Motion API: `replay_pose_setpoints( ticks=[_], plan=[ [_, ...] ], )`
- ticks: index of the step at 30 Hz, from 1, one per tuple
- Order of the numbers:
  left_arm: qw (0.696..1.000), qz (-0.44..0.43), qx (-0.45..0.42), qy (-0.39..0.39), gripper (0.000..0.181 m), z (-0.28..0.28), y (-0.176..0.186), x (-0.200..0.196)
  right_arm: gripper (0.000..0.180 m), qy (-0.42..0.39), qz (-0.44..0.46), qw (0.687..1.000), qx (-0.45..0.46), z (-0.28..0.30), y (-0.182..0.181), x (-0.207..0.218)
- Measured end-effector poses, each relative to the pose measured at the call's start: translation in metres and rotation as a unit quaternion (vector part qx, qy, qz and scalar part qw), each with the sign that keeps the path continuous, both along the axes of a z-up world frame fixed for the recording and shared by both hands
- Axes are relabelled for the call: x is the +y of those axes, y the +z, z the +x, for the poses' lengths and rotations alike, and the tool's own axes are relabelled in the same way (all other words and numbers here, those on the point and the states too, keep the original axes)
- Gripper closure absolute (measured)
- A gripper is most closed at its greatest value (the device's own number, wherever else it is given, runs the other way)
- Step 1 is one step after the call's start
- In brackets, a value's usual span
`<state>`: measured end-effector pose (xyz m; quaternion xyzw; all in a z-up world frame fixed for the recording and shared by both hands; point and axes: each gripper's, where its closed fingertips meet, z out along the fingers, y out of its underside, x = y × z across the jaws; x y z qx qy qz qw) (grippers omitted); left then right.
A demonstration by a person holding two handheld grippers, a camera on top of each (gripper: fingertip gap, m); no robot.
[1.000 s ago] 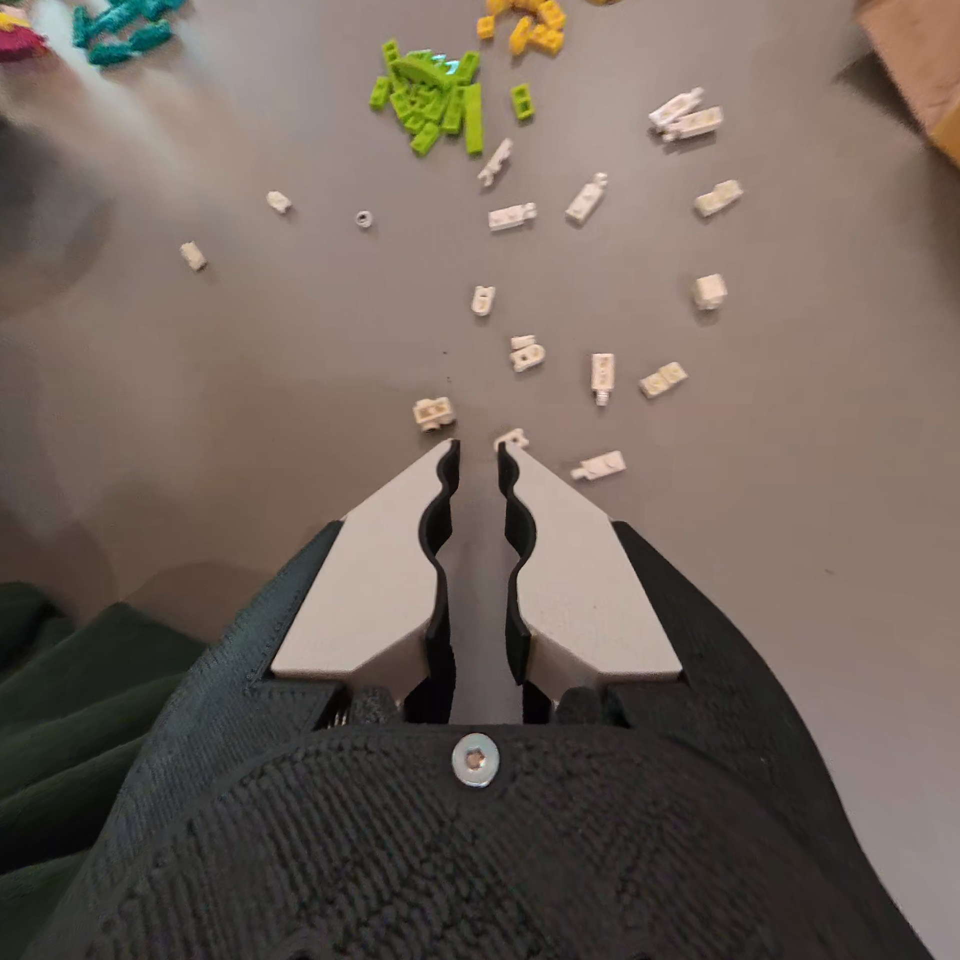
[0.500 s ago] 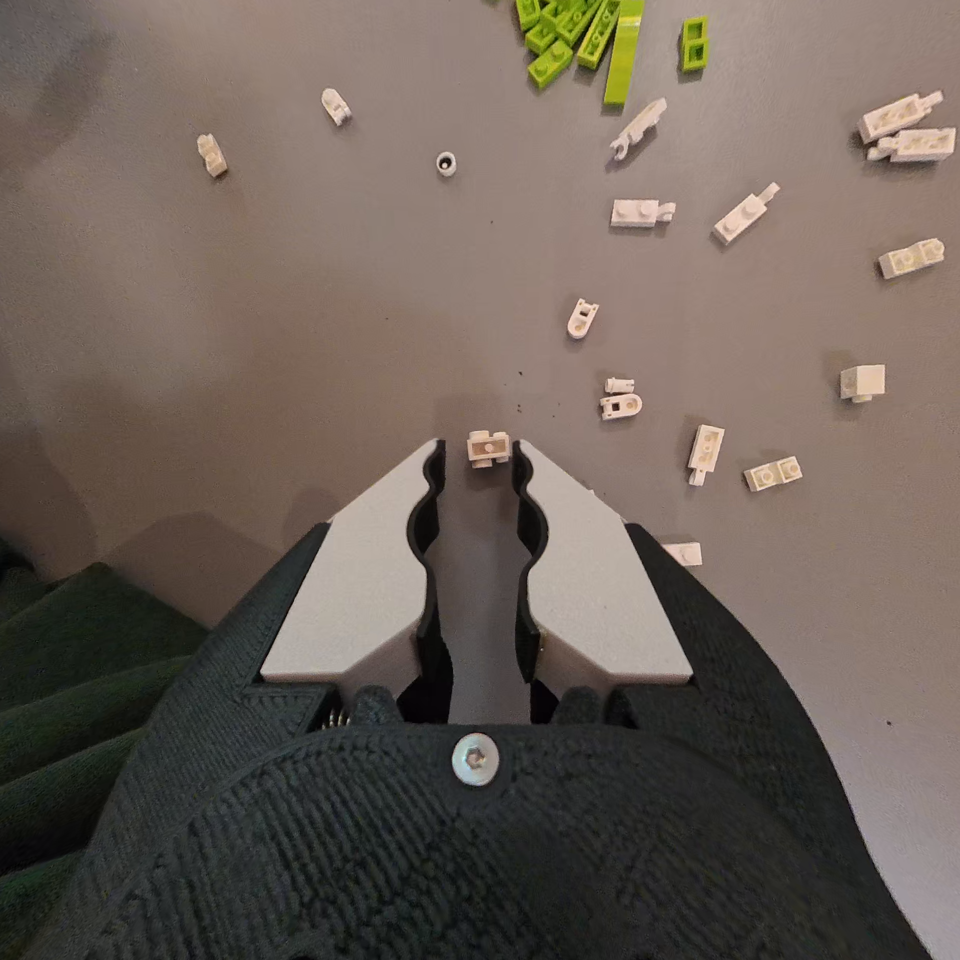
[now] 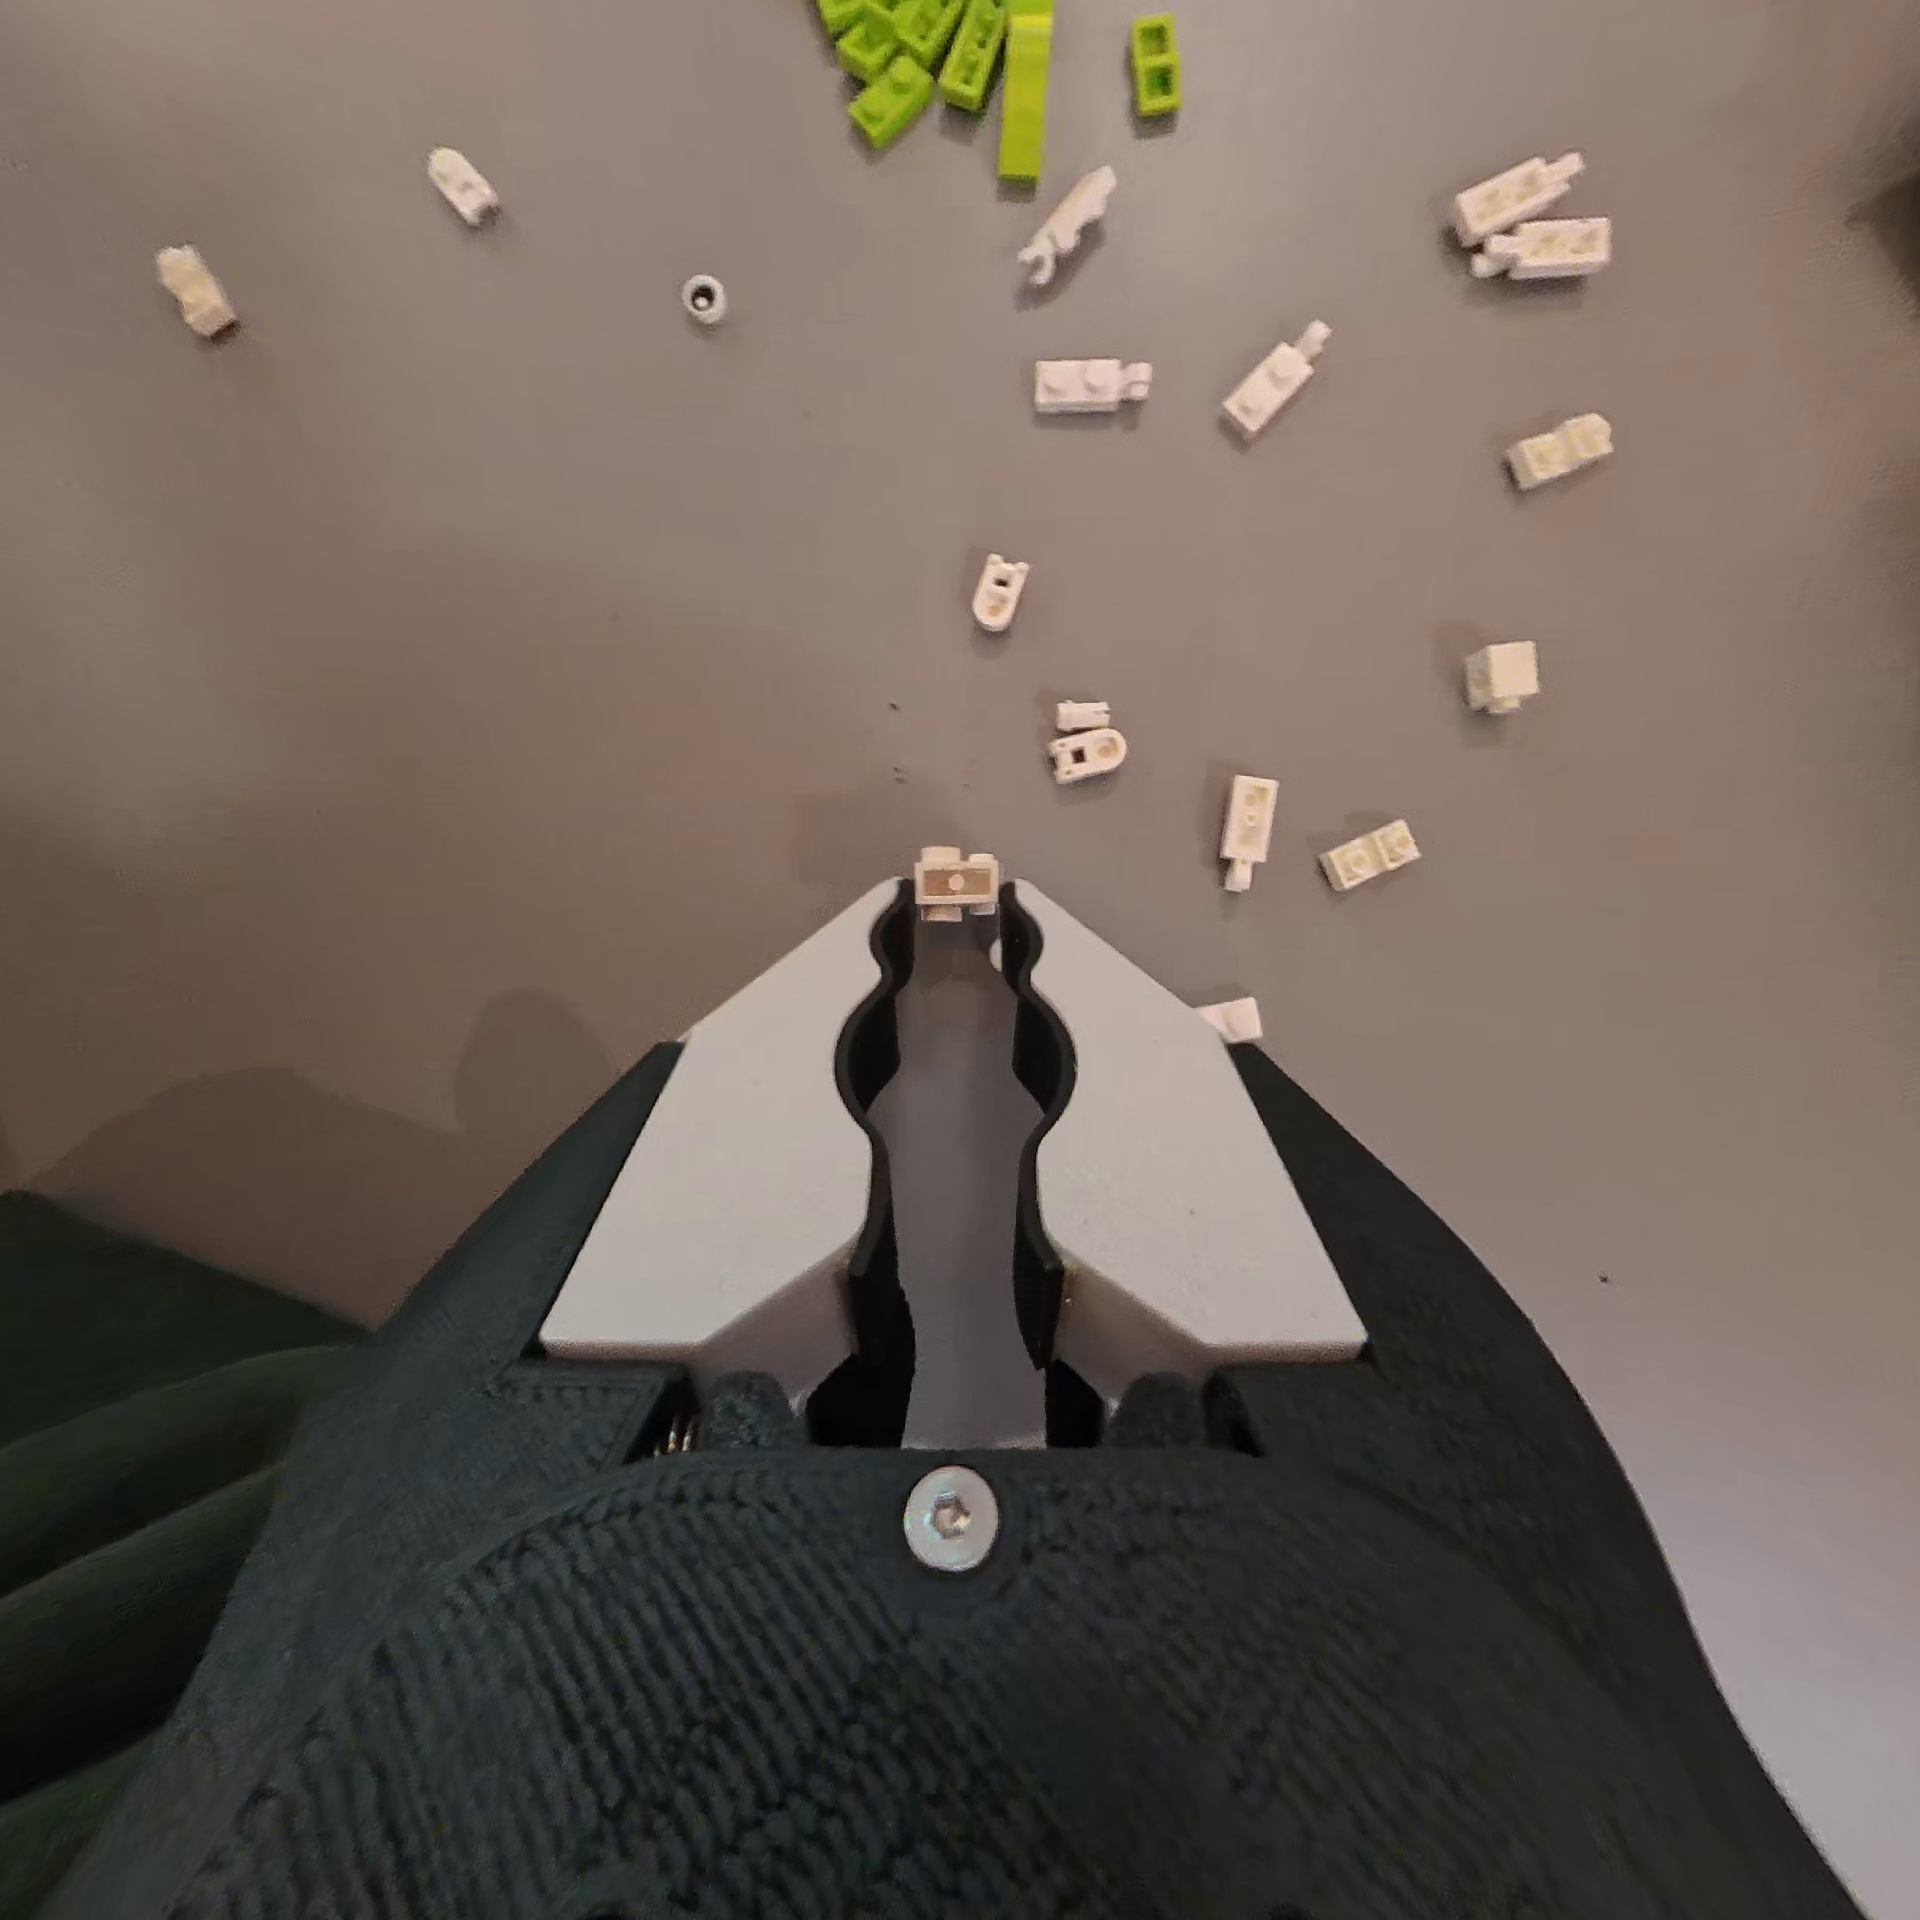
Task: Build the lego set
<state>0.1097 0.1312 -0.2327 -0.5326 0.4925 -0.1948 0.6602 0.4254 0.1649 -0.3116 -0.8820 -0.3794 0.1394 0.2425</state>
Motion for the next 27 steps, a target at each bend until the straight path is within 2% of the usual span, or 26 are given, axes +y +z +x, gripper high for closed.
replay_pose_setpoints(
  ticks=[8, 13, 16, 19, 22, 25, 27],
  plan=[
    [1.0, 0.0, 0.001, -0.001, 0.172, 0.0, 0.0, -0.001, 0.16, 0.003, 0.012, 1.0, 0.021, -0.005, 0.005, 0.003],
    [1.0, 0.0, 0.0, -0.001, 0.172, 0.0, 0.0, -0.001, 0.158, -0.03, 0.12, 0.987, 0.101, 0.001, 0.033, 0.028],
    [1.0, 0.0, 0.001, -0.001, 0.172, 0.0, 0.0, -0.001, 0.157, -0.111, 0.247, 0.952, 0.14, 0.032, 0.057, 0.057],
    [1.0, 0.0, 0.001, -0.002, 0.172, 0.0, -0.001, -0.001, 0.156, -0.215, 0.375, 0.887, 0.164, 0.074, 0.08, 0.07],
    [1.0, 0.0, 0.001, -0.003, 0.172, 0.001, -0.001, -0.001, 0.157, -0.292, 0.433, 0.842, 0.137, 0.111, 0.08, 0.065],
    [1.0, 0.0, 0.001, -0.003, 0.172, 0.001, -0.001, -0.001, 0.159, -0.307, 0.437, 0.832, 0.151, 0.113, 0.086, 0.063],
    [1.0, -0.002, 0.002, -0.004, 0.172, 0.001, -0.001, -0.001, 0.164, -0.309, 0.382, 0.855, 0.167, 0.102, 0.08, 0.067]
  ],
)
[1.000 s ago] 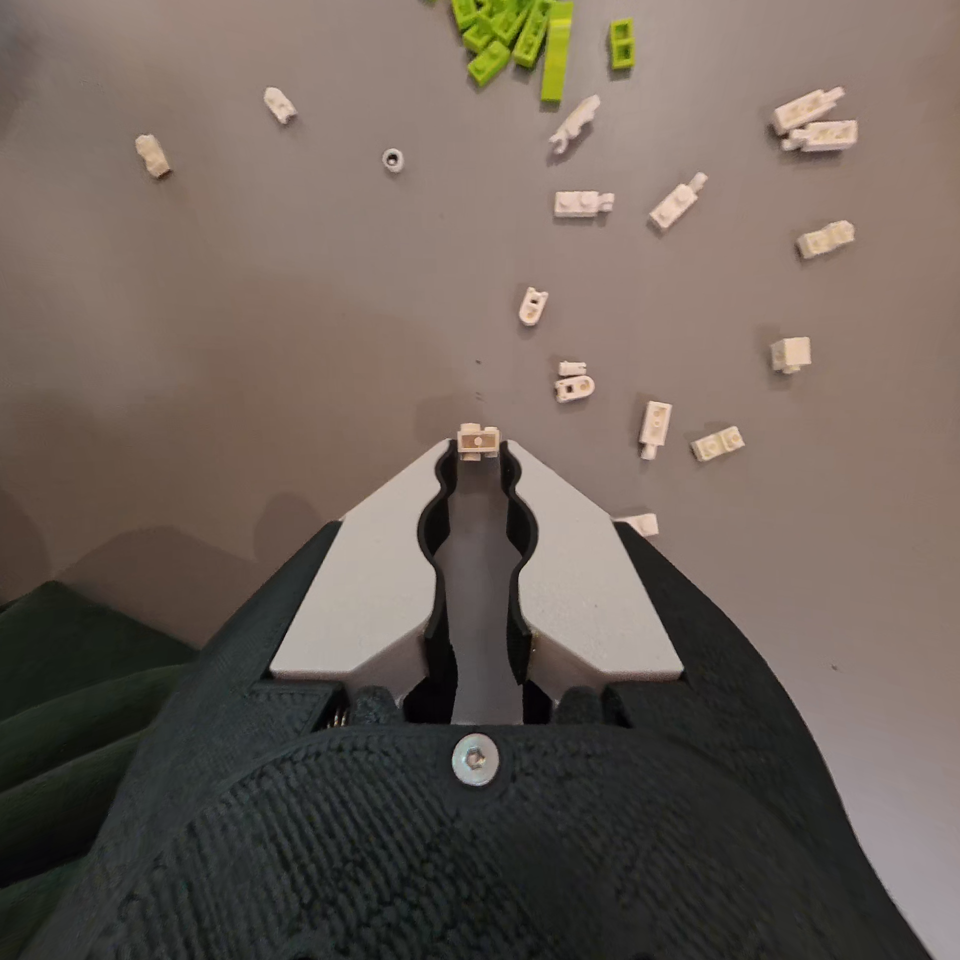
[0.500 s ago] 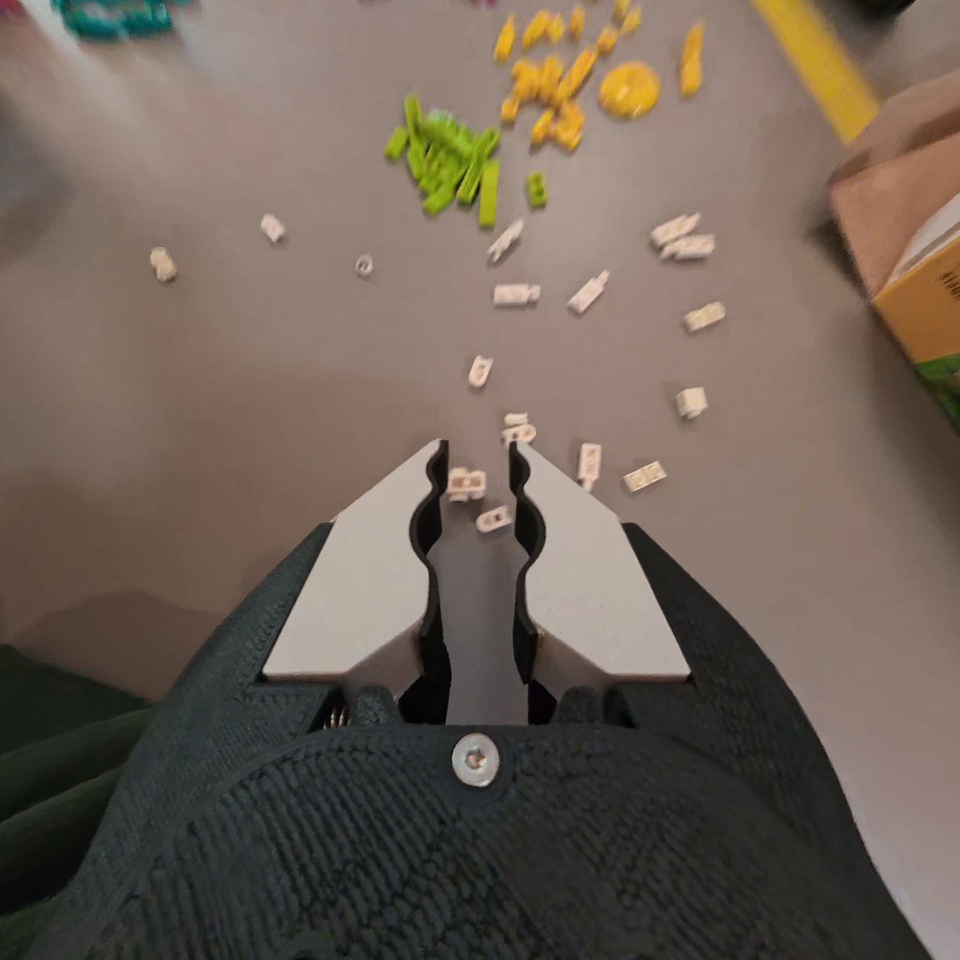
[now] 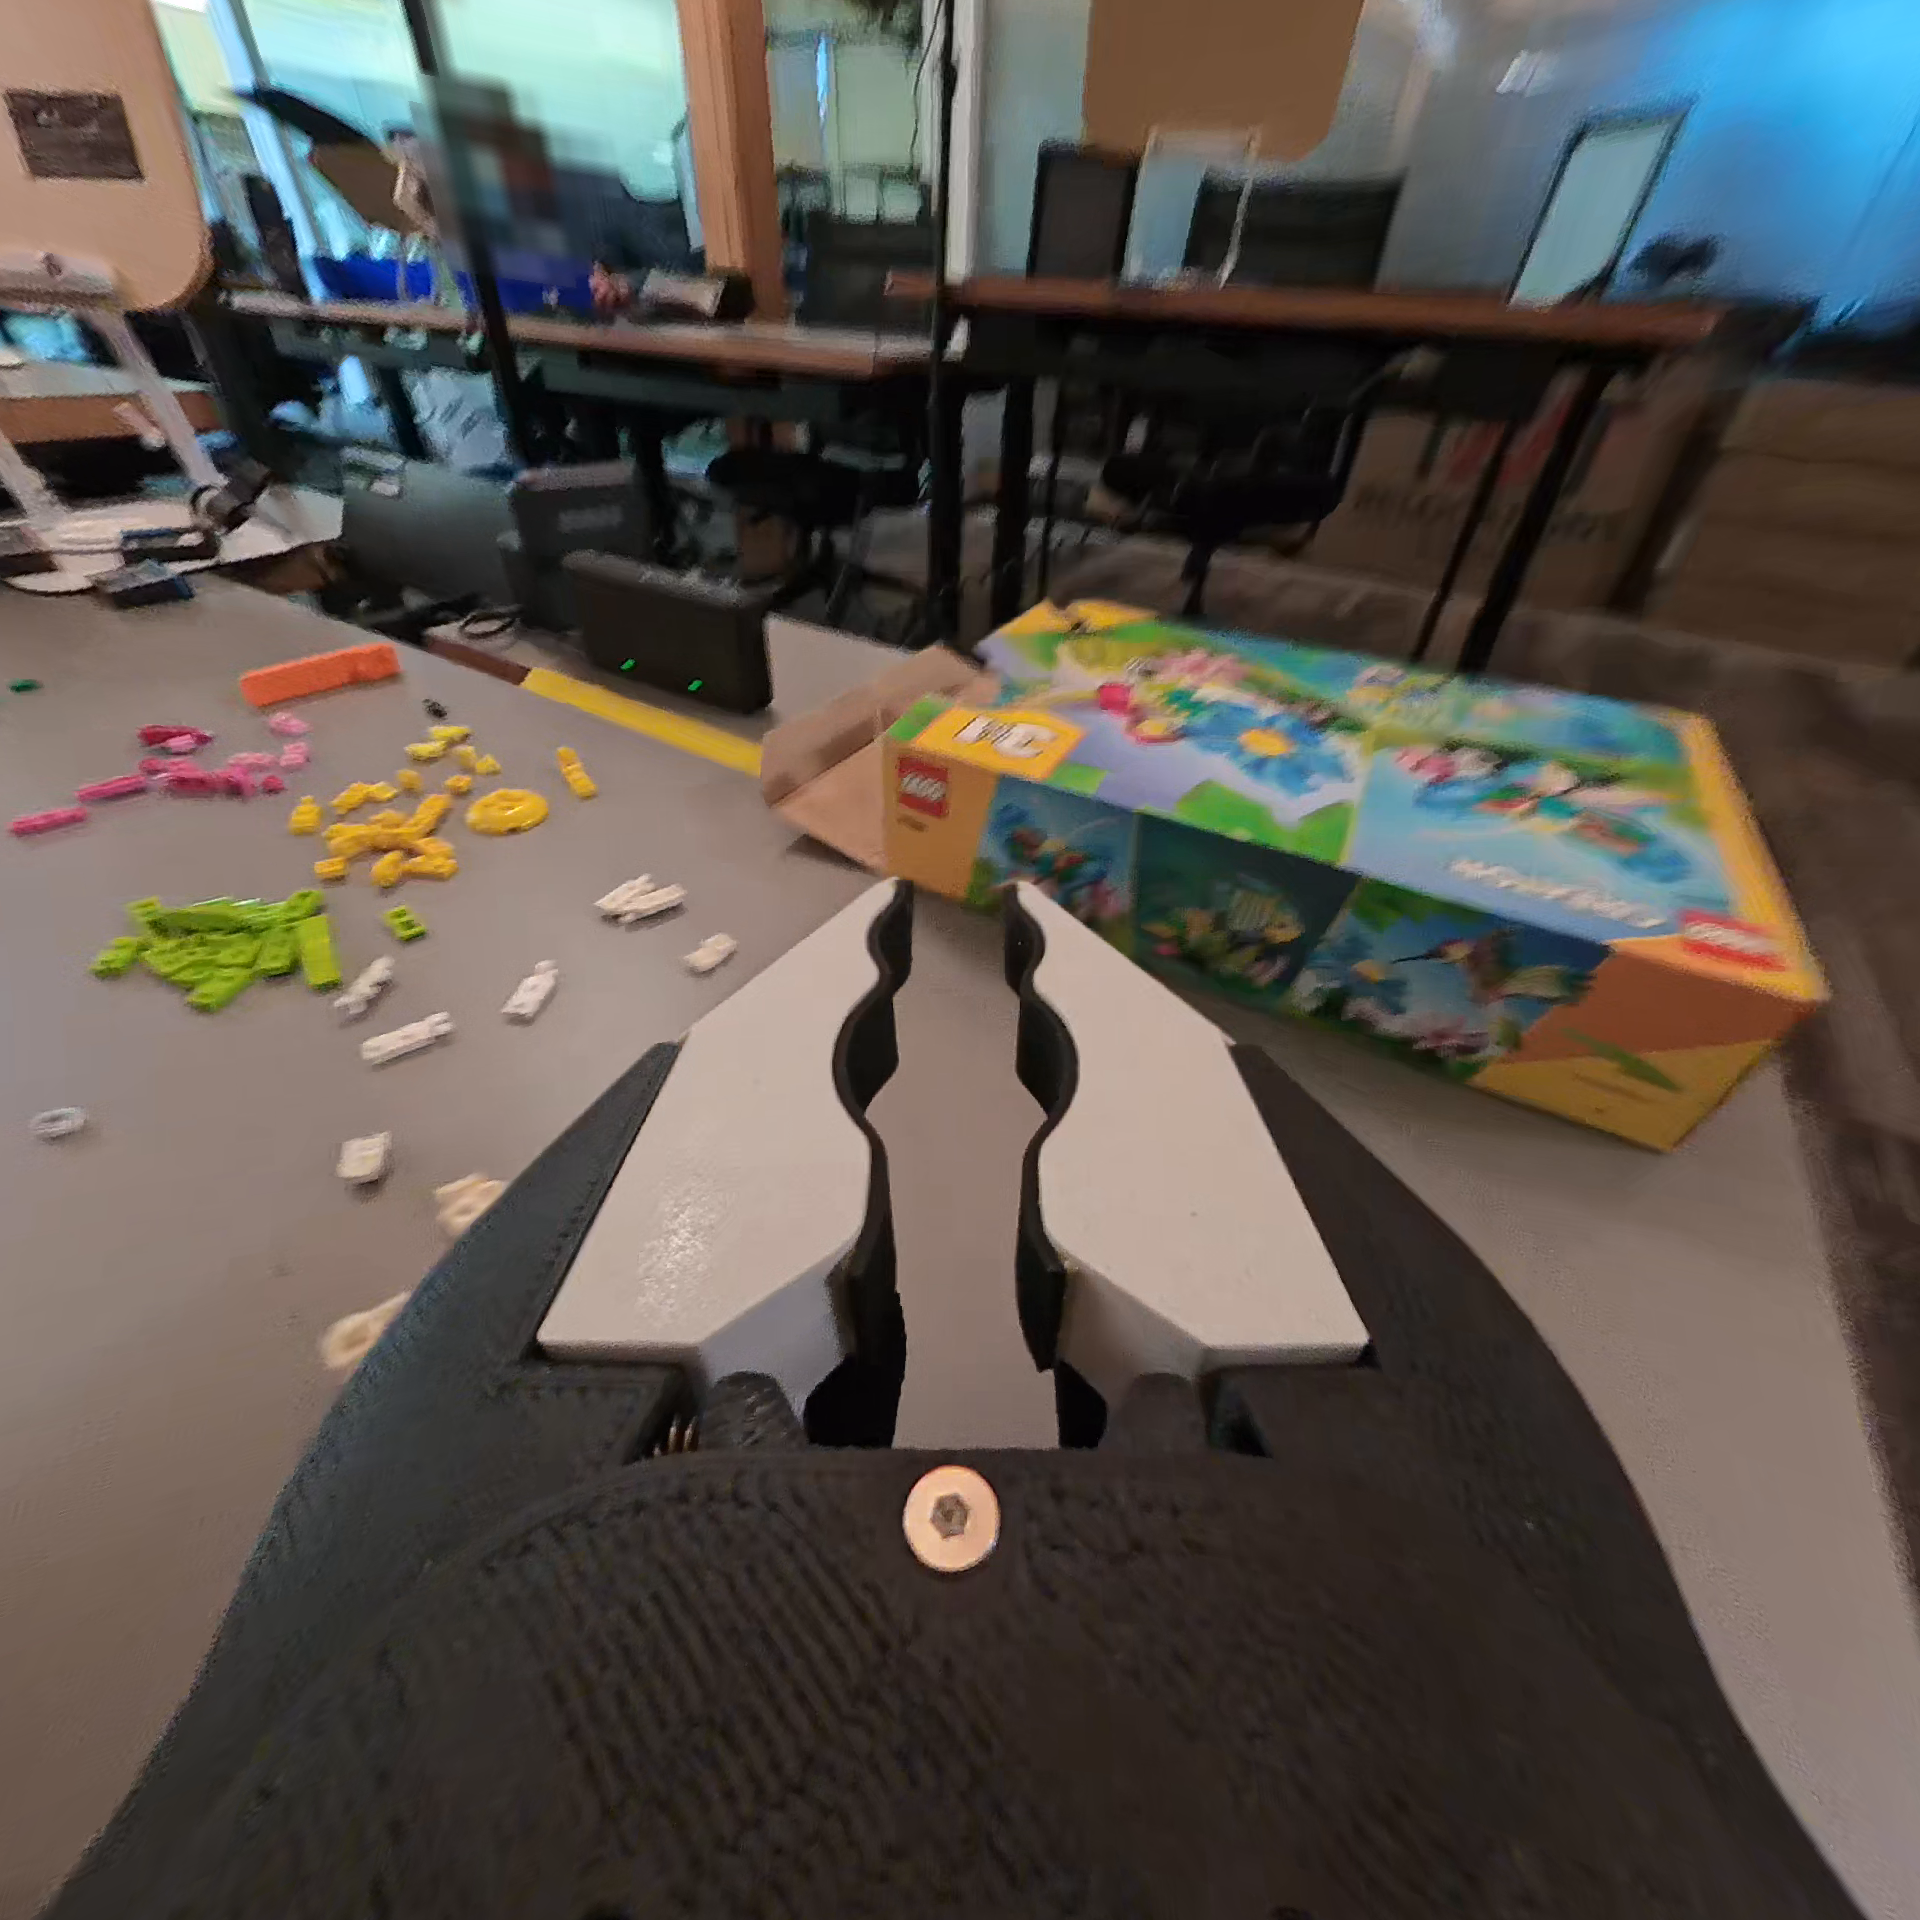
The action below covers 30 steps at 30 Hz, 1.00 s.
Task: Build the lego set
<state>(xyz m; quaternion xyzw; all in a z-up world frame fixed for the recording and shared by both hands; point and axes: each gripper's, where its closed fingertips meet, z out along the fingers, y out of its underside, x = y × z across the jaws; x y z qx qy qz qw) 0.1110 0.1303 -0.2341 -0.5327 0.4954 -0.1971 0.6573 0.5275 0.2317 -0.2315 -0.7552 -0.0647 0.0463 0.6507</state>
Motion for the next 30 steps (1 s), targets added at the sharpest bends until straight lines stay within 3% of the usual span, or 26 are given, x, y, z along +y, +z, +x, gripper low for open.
replay_pose_setpoints(
  ticks=[4, 11, 20, 26, 30],
  plan=[
    [1.0, -0.002, 0.003, -0.004, 0.172, 0.001, -0.001, 0.0, 0.166, 0.061, -0.162, 0.983, 0.064, -0.053, -0.027, 0.019],
    [1.0, 0.001, 0.002, 0.002, 0.173, 0.0, 0.0, 0.001, 0.158, 0.052, -0.324, 0.944, 0.027, -0.096, -0.068, 0.05],
    [1.0, 0.002, 0.005, -0.001, 0.172, 0.001, -0.001, 0.001, 0.156, 0.019, -0.36, 0.933, 0.001, -0.1, -0.085, 0.059],
    [1.0, 0.005, 0.004, 0.002, 0.172, 0.0, 0.0, 0.002, 0.169, 0.011, -0.352, 0.936, -0.018, -0.095, -0.089, 0.061],
    [1.0, 0.008, 0.002, 0.003, 0.172, 0.0, 0.001, 0.001, 0.173, 0.062, -0.338, 0.938, -0.048, -0.11, -0.082, 0.059]
  ],
)
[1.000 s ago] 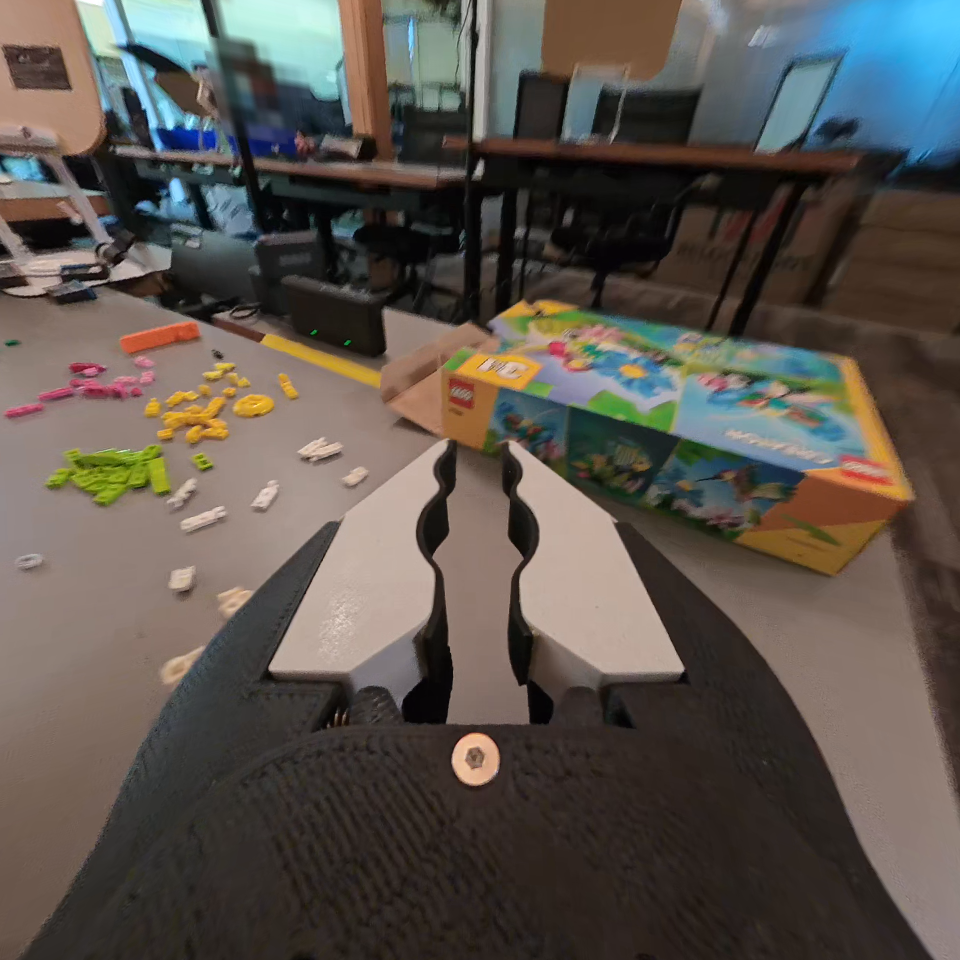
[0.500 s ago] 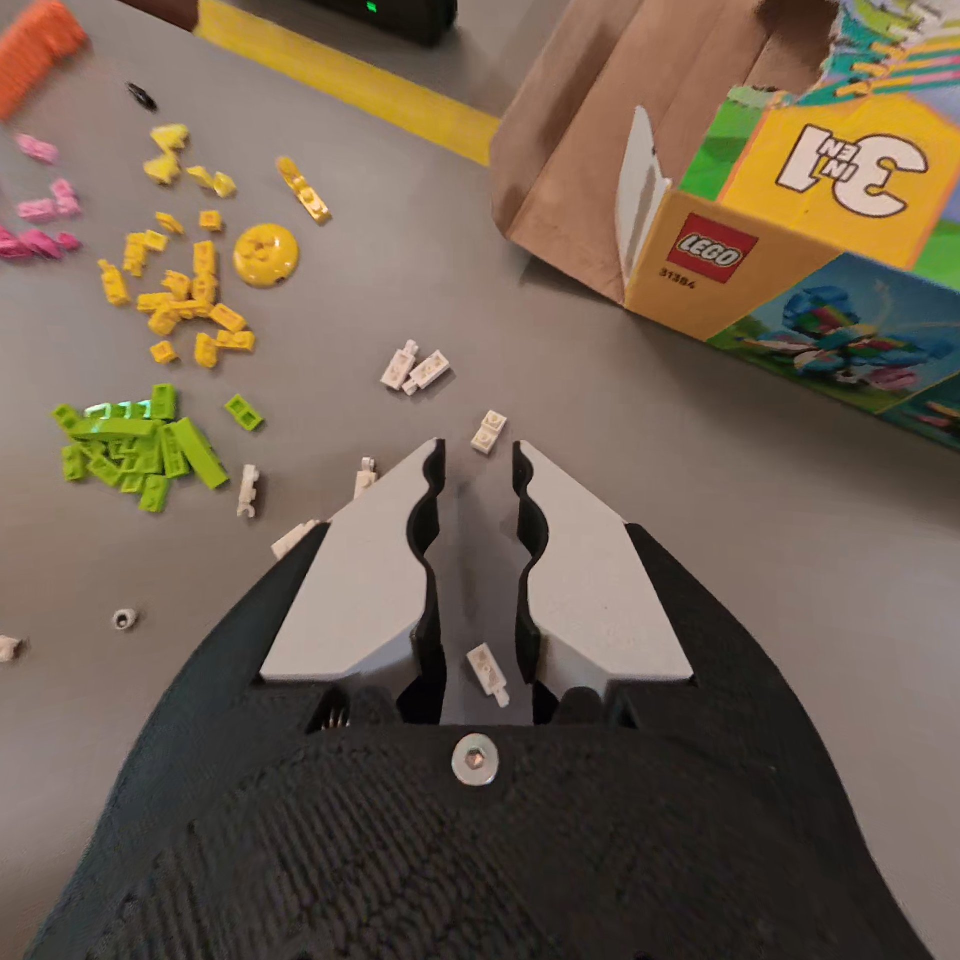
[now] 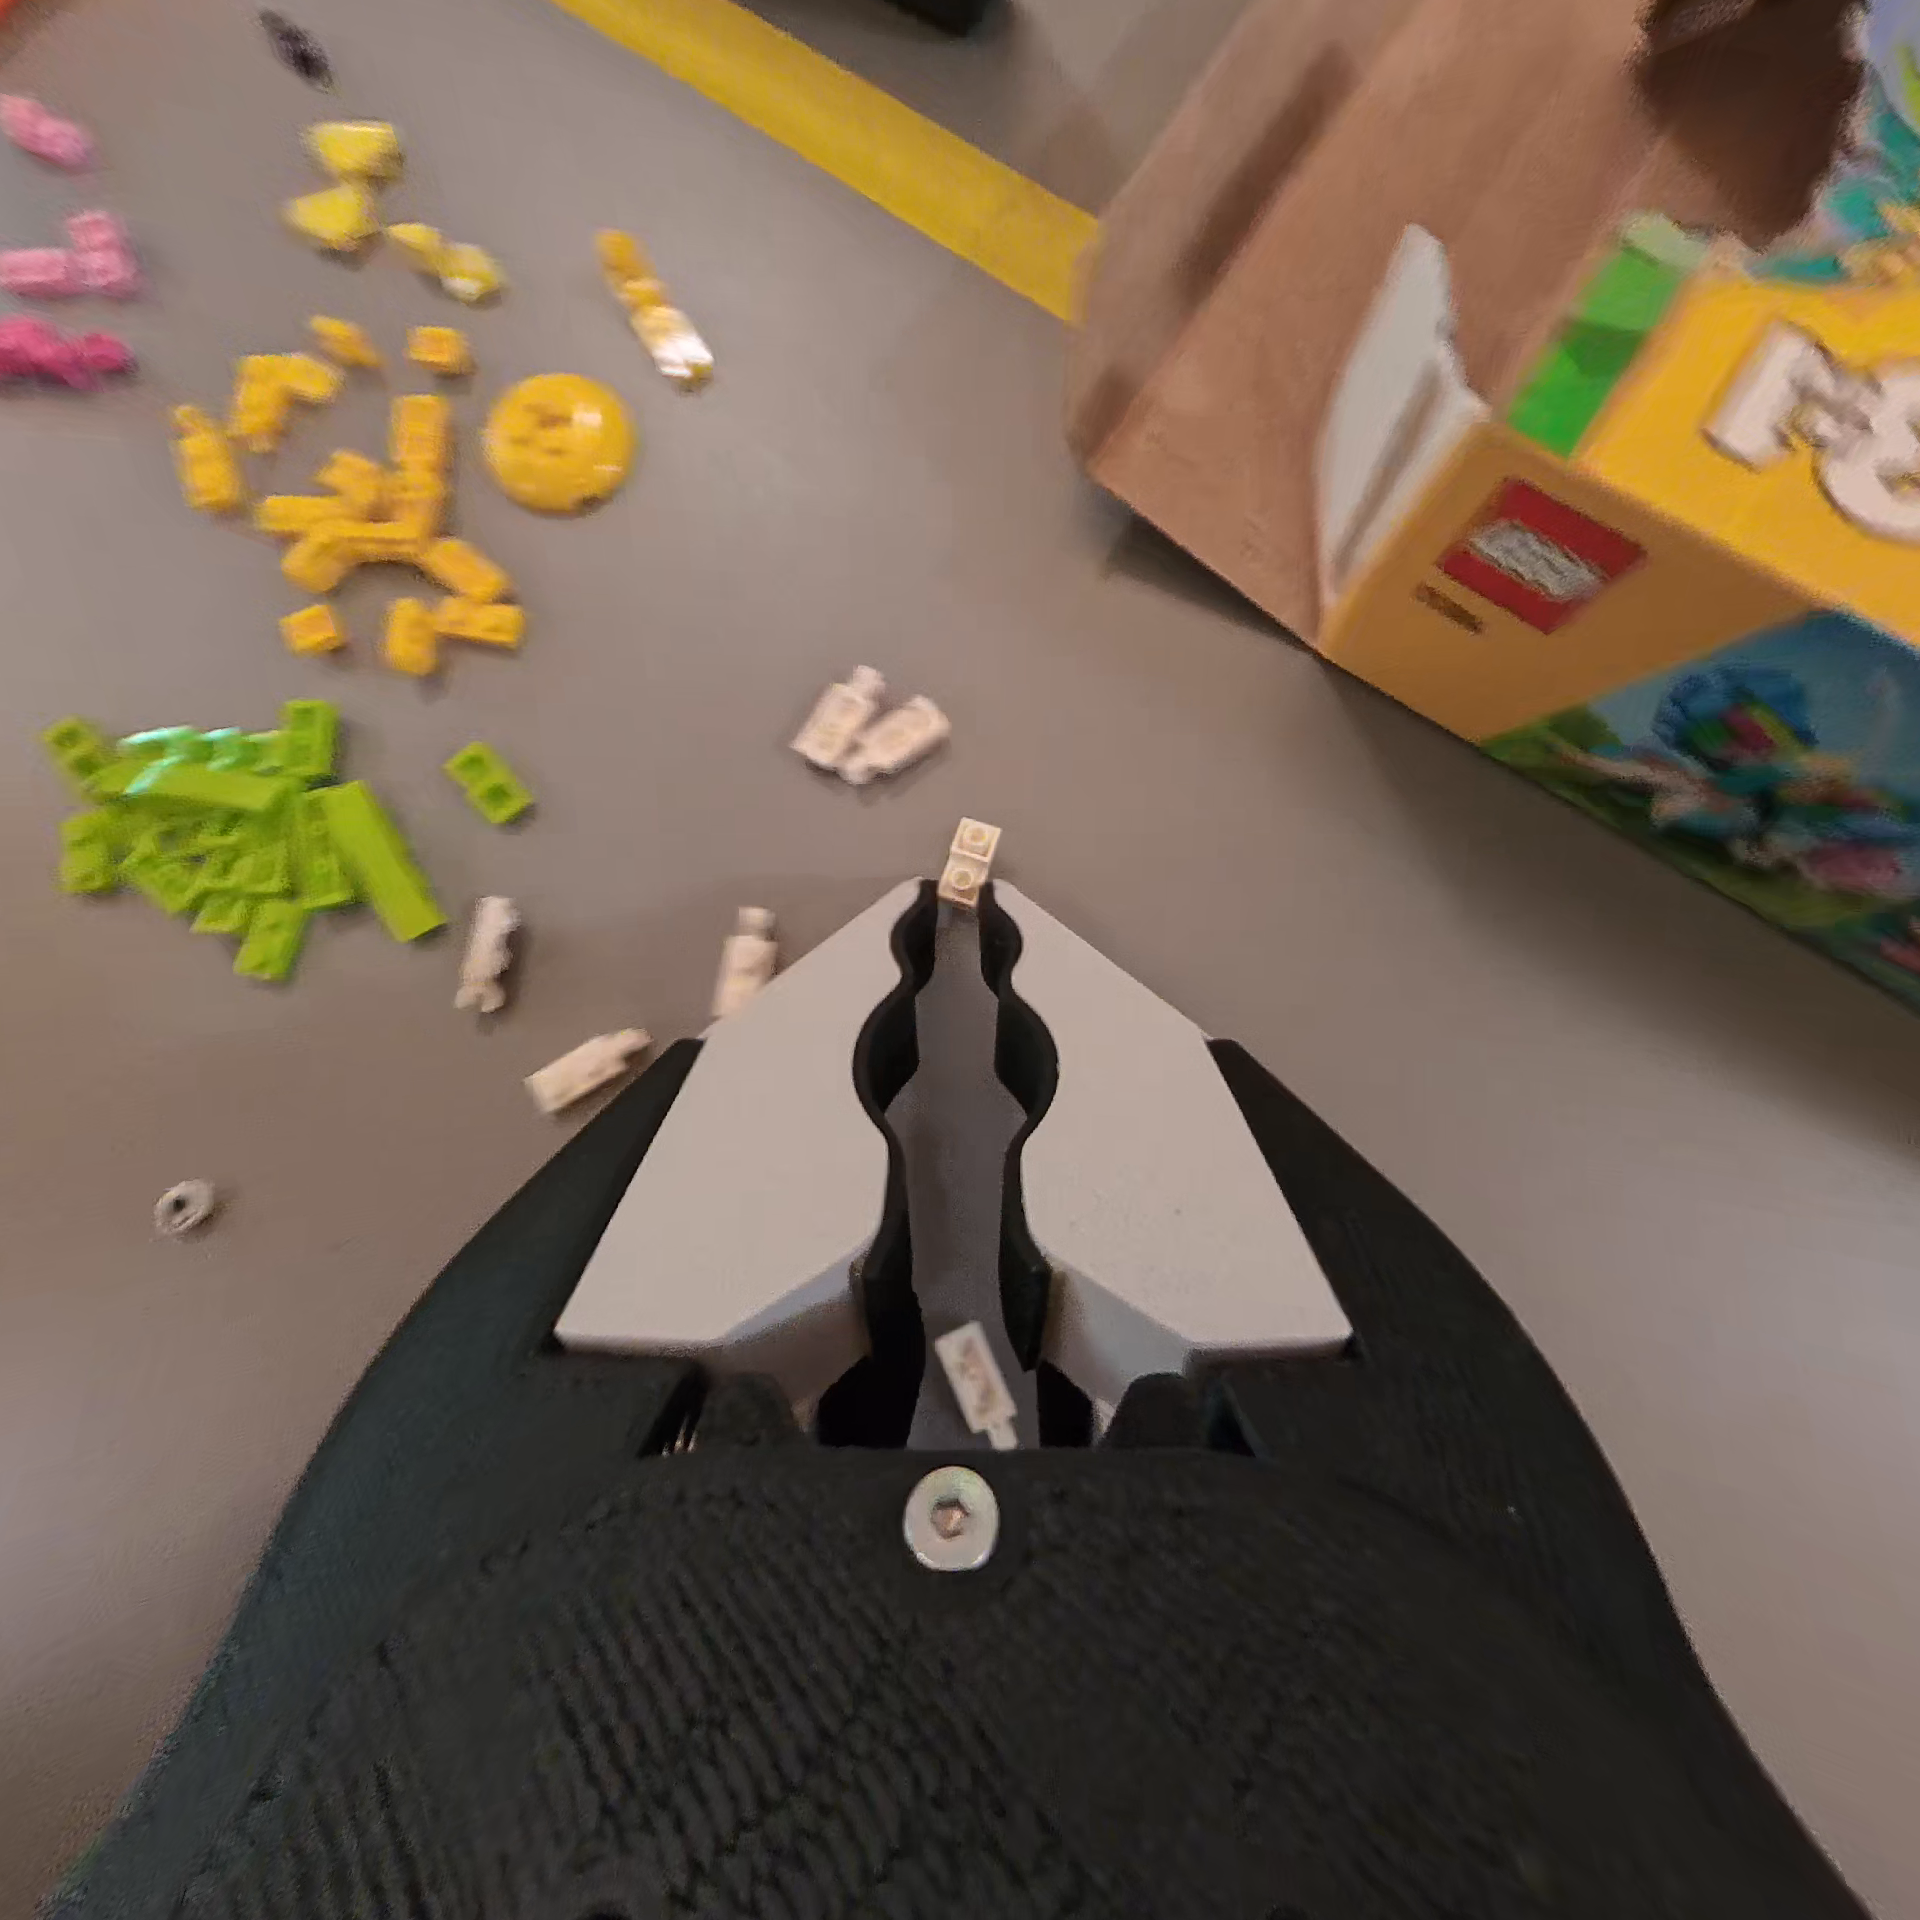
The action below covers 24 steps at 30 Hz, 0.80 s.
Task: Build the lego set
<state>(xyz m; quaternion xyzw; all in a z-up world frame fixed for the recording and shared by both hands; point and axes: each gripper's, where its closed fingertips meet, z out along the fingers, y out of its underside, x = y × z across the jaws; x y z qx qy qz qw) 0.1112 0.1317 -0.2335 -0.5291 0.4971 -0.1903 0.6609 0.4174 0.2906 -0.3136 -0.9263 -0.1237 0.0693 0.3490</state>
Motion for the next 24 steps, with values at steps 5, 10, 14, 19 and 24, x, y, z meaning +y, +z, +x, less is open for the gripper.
replay_pose_setpoints(
  ticks=[5, 10, 14, 19, 24],
  plan=[
    [1.0, 0.004, -0.002, -0.002, 0.173, 0.0, 0.001, -0.001, 0.173, 0.356, 0.058, 0.933, 0.01, -0.119, 0.048, -0.057],
    [1.0, 0.006, 0.0, -0.008, 0.172, 0.002, 0.001, -0.003, 0.173, 0.551, 0.07, 0.829, -0.066, -0.204, 0.047, -0.123],
    [1.0, 0.012, -0.002, -0.012, 0.172, 0.002, 0.002, -0.005, 0.173, 0.601, 0.097, 0.788, -0.089, -0.235, 0.047, -0.138],
    [1.0, 0.016, -0.004, -0.016, 0.172, 0.004, 0.004, -0.007, 0.173, 0.61, 0.072, 0.78, -0.118, -0.241, 0.034, -0.144],
    [1.0, 0.019, -0.007, -0.019, 0.173, 0.004, 0.005, -0.008, 0.173, 0.61, 0.007, 0.784, -0.112, -0.239, 0.014, -0.15]
  ],
)
